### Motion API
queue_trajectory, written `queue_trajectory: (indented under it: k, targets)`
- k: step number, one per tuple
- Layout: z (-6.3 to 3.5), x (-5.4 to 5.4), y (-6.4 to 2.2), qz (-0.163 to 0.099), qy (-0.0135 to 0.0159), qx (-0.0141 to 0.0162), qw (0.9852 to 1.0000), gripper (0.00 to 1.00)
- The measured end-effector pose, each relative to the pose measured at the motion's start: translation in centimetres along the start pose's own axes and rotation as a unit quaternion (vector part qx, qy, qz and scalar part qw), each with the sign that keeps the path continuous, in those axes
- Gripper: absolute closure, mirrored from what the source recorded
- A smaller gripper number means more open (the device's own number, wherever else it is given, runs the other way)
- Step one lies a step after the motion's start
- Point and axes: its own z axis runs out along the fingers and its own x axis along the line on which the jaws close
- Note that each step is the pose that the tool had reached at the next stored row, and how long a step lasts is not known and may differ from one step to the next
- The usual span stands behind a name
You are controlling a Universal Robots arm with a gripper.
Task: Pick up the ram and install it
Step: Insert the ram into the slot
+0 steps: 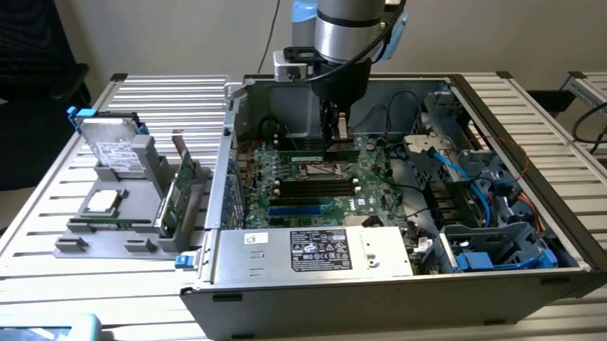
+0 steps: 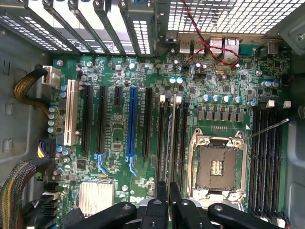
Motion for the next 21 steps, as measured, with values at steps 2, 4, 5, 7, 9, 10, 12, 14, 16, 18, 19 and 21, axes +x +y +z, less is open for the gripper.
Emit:
queue_trajectory:
  k: [2,4,5,7,9,10,12,14,16,18,19,21]
  targets:
    - [0.04,0.0,-0.01,0.000,0.0005,0.0000,1.0000,0.86]
    - [0.12,-0.1,-0.01,0.000,0.0033,-0.0001,1.0000,0.86]
    - [0.17,-0.1,-0.01,0.000,0.0049,-0.0001,1.0000,0.86]
    - [0.38,-0.2,-0.01,0.000,0.0085,-0.0003,1.0000,0.86]
    - [0.73,-0.3,-0.03,0.000,0.0097,-0.0004,1.0000,0.86]
    - [0.90,-0.4,-0.03,0.000,0.0098,-0.0003,1.0000,0.86]
    - [1.27,-0.5,-0.04,0.000,0.0098,-0.0003,1.0000,0.86]
    - [1.63,-0.5,-0.06,0.000,0.0100,-0.0004,0.9999,0.86]
    - [1.98,-0.5,-0.06,0.000,0.0105,-0.0004,0.9999,0.86]
    - [2.20,-0.5,-0.07,0.000,0.0108,-0.0004,0.9999,0.86]
    - [2.27,-0.5,-0.09,0.000,0.0110,-0.0005,0.9999,0.86]
    - [2.49,-0.5,-0.11,0.000,0.0117,-0.0009,0.9999,0.86]
